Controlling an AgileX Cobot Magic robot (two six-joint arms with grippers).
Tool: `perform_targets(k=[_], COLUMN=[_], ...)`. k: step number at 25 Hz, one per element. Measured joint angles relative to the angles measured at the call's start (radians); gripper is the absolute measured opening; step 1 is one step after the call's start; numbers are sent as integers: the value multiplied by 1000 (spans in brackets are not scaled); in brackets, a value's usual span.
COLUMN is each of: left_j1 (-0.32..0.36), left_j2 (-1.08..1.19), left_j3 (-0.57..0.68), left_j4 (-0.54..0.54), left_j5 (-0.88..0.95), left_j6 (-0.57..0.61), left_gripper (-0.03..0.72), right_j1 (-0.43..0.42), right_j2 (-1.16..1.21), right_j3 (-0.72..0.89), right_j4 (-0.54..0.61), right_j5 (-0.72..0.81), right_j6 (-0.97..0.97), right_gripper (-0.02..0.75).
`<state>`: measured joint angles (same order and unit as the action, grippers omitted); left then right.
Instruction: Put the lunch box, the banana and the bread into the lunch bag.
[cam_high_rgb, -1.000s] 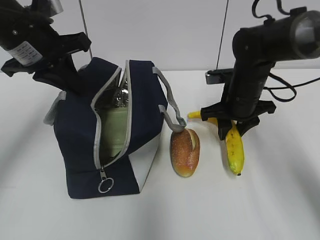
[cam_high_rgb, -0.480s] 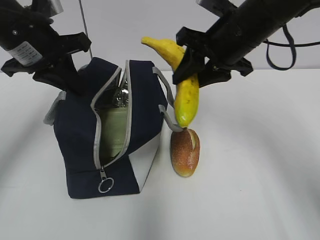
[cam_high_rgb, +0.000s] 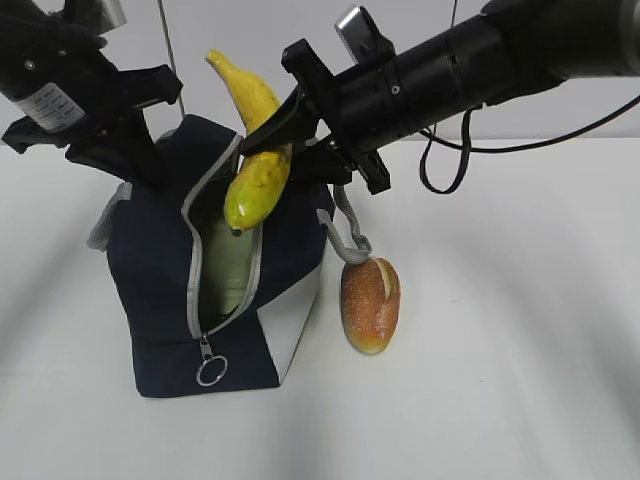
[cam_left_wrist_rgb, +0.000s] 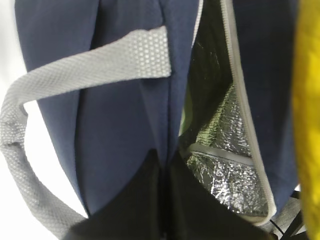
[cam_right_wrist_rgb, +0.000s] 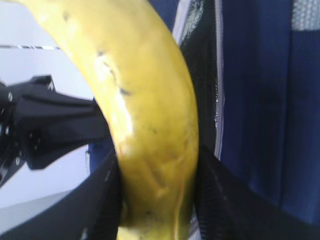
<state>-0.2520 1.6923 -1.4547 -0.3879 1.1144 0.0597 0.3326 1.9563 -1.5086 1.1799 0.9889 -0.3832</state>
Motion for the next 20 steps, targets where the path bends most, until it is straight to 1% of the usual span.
perform_targets(k=[3, 7, 16, 20], left_j1=[0, 0, 0, 0], left_j2=[0, 0, 0, 0], left_j3=[0, 0, 0, 0], left_j4=[0, 0, 0, 0], left_j5=[0, 0, 0, 0], left_j6=[0, 0, 0, 0], left_gripper=[-2, -2, -2, -2], right_j1=[0, 0, 0, 0], right_j2=[46, 89, 110, 115], right_j3=[0, 0, -1, -2], right_j4=[60, 68, -86, -190], right_j5=[-1, -4, -6, -13], right_j6=[-18, -21, -10, 43], right_gripper=[300, 300, 300, 300])
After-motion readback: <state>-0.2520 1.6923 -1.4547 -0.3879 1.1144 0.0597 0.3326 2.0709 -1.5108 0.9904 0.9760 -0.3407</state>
